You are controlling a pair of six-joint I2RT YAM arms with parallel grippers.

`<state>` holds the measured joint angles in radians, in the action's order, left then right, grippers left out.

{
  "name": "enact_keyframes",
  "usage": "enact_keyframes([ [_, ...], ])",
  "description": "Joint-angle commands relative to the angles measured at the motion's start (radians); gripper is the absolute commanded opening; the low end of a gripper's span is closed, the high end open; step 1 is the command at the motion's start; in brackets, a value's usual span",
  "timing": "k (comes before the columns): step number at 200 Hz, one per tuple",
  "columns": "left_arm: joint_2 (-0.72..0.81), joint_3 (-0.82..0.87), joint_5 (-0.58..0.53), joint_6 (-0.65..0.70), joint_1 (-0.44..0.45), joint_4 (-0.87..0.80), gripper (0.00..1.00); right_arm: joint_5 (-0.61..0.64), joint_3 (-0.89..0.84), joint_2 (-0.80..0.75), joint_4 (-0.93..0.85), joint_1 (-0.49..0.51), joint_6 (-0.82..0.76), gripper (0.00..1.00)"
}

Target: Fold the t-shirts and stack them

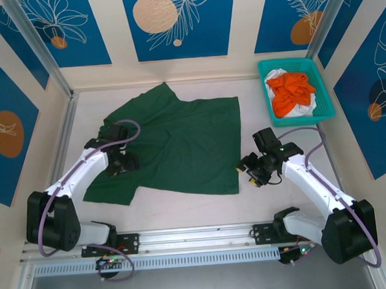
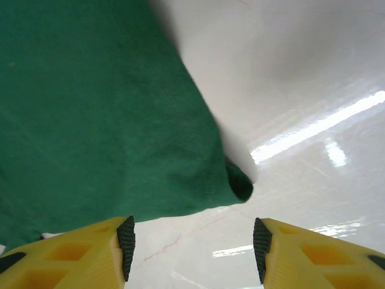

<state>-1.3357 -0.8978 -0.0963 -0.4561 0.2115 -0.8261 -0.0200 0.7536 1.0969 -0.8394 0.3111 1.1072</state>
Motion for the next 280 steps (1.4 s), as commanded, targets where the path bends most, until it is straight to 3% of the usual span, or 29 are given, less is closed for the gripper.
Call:
enact_keyframes([
  [1,0.025,0.108,0.087,-0.072,-0.095,-0.003,0.65,-0.077,-0.015,0.062,0.07,0.023,0.045,0.52],
  [47,0.006,0.185,0.155,-0.115,-0.133,0.044,0.61,-0.112,0.109,0.348,0.113,0.176,-0.017,0.42],
  [99,0.034,0.259,0.215,-0.231,-0.132,0.081,0.57,-0.064,0.07,0.478,0.13,0.178,0.058,0.35],
  [151,0.113,0.334,0.231,-0.37,-0.052,0.079,0.55,-0.04,-0.031,0.403,0.093,0.056,0.099,0.34],
  [230,0.235,0.419,0.143,-0.715,0.279,0.092,0.55,-0.101,-0.134,0.285,0.092,-0.167,0.027,0.38],
  [253,0.255,0.384,0.113,-0.768,0.344,0.05,0.57,-0.137,-0.154,0.252,0.094,-0.23,-0.004,0.39],
  [280,0.28,0.224,0.023,-0.725,0.352,-0.074,0.66,-0.149,-0.131,0.195,0.068,-0.266,-0.048,0.42],
])
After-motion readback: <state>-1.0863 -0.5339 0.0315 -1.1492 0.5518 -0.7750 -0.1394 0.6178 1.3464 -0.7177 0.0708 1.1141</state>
